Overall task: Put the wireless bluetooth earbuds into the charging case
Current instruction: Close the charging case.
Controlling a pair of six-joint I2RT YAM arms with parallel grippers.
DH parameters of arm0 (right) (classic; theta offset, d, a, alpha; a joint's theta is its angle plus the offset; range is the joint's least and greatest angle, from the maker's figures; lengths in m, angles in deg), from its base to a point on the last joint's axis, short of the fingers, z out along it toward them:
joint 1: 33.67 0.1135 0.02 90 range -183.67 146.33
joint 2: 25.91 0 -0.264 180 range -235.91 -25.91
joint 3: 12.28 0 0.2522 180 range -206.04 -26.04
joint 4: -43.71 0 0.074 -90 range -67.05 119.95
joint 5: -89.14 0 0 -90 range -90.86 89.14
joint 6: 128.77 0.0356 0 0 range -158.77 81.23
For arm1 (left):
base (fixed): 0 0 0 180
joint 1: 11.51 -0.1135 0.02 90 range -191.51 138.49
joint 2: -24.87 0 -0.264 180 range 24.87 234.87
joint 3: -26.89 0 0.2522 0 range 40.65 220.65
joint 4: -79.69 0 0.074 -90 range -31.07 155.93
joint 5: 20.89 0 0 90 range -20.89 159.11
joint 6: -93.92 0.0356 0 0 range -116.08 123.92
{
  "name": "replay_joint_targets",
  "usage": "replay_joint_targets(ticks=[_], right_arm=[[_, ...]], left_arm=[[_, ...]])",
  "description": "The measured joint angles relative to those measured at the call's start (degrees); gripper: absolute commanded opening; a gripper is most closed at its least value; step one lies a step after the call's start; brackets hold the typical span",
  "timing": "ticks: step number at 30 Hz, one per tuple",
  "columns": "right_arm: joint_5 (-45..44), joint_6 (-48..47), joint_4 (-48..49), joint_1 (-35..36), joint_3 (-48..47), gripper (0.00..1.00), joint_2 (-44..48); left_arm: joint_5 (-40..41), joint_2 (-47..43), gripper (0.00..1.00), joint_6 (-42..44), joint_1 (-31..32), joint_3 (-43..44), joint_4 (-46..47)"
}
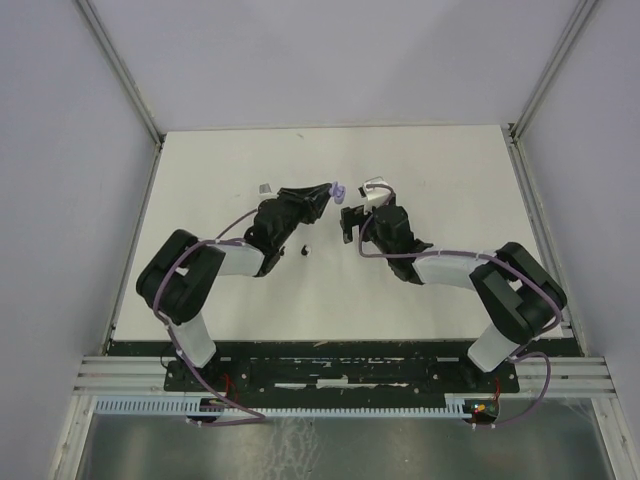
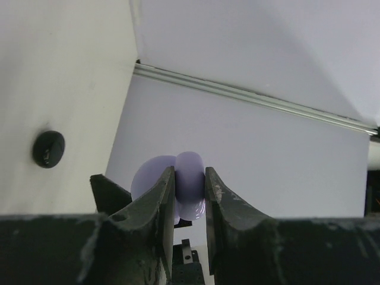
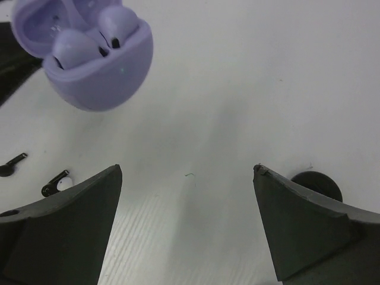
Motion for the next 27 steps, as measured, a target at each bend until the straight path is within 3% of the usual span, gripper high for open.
replay_joint_targets(ticks=[4, 11, 20, 27], right_arm=[[1.73, -0.5, 10.71, 0.28, 2.78, 1.0, -2.95], [2.95, -0.74, 18.18, 1.33, 2.97, 1.0, -6.32], [2.78, -0.98, 20.35, 2.6, 1.01, 1.0, -9.09], [-2.1, -2.29, 20.9, 2.91, 0.7, 1.0, -9.75]], left_arm=[[2.58, -1.31, 0.03, 0.0, 0.92, 0.87, -9.2], [5.49, -2.43, 0.03, 0.0, 1.29, 1.66, -18.67], [5.51, -2.43, 0.03, 0.0, 1.95, 3.13, -22.14], [5.62, -2.45, 0.03, 0.0, 2.1, 3.1, -22.21]])
